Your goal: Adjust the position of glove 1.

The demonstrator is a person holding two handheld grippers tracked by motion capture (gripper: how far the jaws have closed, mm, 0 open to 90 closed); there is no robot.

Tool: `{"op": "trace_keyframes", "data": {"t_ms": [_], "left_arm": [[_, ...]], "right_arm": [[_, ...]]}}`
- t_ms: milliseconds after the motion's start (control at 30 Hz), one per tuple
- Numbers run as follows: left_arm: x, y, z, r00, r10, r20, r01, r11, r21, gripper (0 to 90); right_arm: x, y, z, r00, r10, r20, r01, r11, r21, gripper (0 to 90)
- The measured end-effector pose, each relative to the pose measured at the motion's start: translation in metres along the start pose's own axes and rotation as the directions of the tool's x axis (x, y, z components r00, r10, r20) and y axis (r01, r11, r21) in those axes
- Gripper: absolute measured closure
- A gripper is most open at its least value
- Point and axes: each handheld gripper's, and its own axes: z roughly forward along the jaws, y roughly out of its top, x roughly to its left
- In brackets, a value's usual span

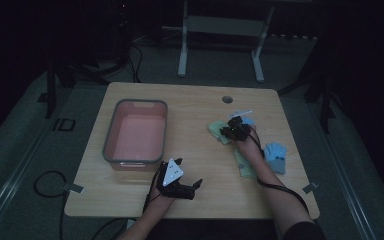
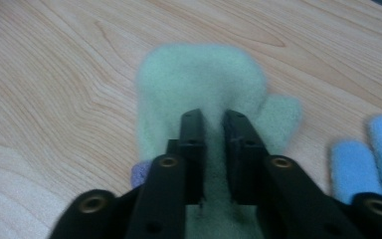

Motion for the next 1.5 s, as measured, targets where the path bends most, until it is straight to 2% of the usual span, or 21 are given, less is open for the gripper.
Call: {"op": "trace_keyframes", "data": {"t_ms": [200,433,700,767,933,1000,1167,1367,1500], "left_arm": [[0.0,0.0,0.0,1.0,-0.001,-0.001,0.001,1.0,0.001,0.0],[0.0,0.0,0.0,1.0,0.001,-0.008,-0.001,1.0,-0.001,0.0],[-0.001,0.0,-0.001,0.9999,0.002,-0.017,-0.002,1.0,-0.006,0.0],[-0.001,0.0,-0.001,0.9998,0.003,-0.018,-0.003,1.0,-0.007,0.0],[-0.001,0.0,-0.001,0.9997,0.006,-0.023,-0.006,1.0,-0.005,0.0],[-0.002,0.0,-0.001,0.9997,0.009,-0.024,-0.009,0.9999,-0.006,0.0],[-0.002,0.0,-0.001,0.9996,0.011,-0.028,-0.011,0.9999,-0.006,0.0],[-0.002,-0.001,-0.001,0.9993,0.007,-0.036,-0.007,0.9999,-0.01,0.0],[-0.003,-0.001,-0.001,0.9992,0.009,-0.038,-0.01,0.9999,-0.013,0.0]], "right_arm": [[0.008,0.007,-0.01,0.9988,0.048,0.009,-0.048,0.999,-0.014,85.4],[0.03,0.019,-0.041,0.9924,0.115,0.044,-0.112,0.991,-0.071,85.5],[0.062,0.014,-0.074,0.9718,0.222,0.081,-0.211,0.97,-0.121,85.5],[0.071,0.01,-0.082,0.9638,0.254,0.081,-0.242,0.96,-0.139,85.6],[0.096,0.003,-0.094,0.9602,0.262,0.098,-0.244,0.956,-0.163,85.6],[0.103,-0.002,-0.097,0.9571,0.271,0.102,-0.252,0.953,-0.17,85.6],[0.119,-0.015,-0.097,0.9532,0.274,0.128,-0.252,0.954,-0.164,85.6],[0.124,-0.031,-0.089,0.9364,0.315,0.155,-0.29,0.943,-0.163,85.6],[0.123,-0.04,-0.085,0.9189,0.359,0.162,-0.332,0.927,-0.173,85.6]]}}
